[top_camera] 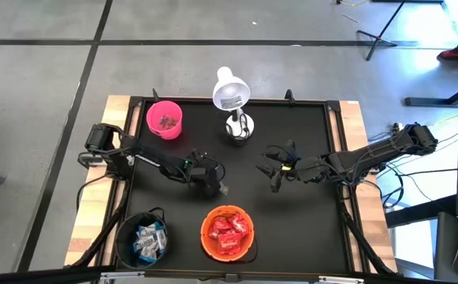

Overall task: Sort candy
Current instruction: Put the white candy into the black bucket

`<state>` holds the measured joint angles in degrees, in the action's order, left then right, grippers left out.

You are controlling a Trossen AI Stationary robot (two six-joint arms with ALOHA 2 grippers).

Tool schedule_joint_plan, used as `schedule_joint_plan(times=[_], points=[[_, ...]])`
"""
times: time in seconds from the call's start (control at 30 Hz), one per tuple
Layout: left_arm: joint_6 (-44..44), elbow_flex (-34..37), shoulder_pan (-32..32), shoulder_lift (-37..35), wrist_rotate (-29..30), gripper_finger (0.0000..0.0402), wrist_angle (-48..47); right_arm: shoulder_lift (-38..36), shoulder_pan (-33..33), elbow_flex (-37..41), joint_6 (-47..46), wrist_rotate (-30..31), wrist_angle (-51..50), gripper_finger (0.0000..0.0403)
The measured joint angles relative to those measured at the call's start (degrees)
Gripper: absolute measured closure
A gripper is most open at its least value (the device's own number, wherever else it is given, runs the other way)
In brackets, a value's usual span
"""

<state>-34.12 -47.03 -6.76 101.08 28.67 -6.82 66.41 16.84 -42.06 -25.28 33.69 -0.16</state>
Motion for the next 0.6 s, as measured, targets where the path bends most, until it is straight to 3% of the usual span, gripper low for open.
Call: schedule_joint_plan(times=[0.6], points=[[2.3,0.0,-2.8,-12.4,2.3,0.0401,-8.4,0.0,0.0,0.0,0.2,0.0,-0.3,0.0157]])
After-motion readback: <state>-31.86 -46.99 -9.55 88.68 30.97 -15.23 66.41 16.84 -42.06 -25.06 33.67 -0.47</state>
